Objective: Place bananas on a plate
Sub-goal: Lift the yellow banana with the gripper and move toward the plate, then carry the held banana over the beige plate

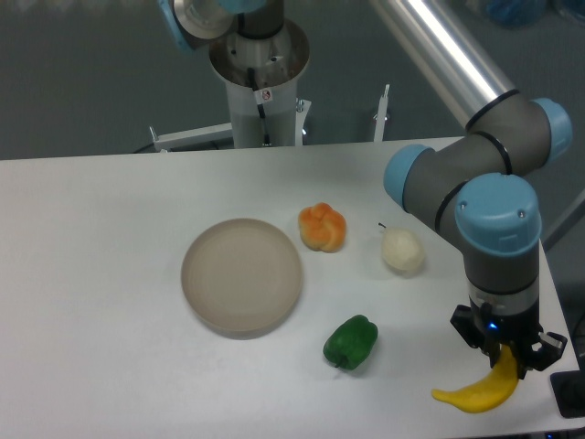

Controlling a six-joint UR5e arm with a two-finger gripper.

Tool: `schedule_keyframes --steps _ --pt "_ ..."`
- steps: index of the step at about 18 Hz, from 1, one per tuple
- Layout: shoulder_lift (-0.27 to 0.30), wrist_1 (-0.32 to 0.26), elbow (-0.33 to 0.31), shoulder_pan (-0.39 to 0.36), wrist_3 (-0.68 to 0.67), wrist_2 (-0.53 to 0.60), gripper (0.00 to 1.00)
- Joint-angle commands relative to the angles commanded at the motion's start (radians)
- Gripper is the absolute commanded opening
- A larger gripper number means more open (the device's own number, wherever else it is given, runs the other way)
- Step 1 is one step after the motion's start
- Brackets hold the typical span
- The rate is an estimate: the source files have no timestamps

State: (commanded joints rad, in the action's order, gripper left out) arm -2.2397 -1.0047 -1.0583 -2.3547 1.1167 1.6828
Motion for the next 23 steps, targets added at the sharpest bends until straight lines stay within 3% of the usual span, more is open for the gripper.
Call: schedule_keyframes --steps 4,7,10,14,19,23 --pt "0.064 -0.015 -0.080 0.005 -0.014 -0.006 0.34" --pt "0.123 -0.072 -0.152 0.018 -0.020 -0.008 0.34" --pt "0.178 -0.106 -0.235 0.023 -0.124 -0.011 0.34" --pt "0.221 -0.176 -0.296 0.044 -0.260 -0.044 0.34" --pt "0.275 -0.169 -0.417 0.057 -0.392 -0.158 0.33" --pt "0.276 -0.126 -0.448 0.129 -0.524 -0.189 0.33"
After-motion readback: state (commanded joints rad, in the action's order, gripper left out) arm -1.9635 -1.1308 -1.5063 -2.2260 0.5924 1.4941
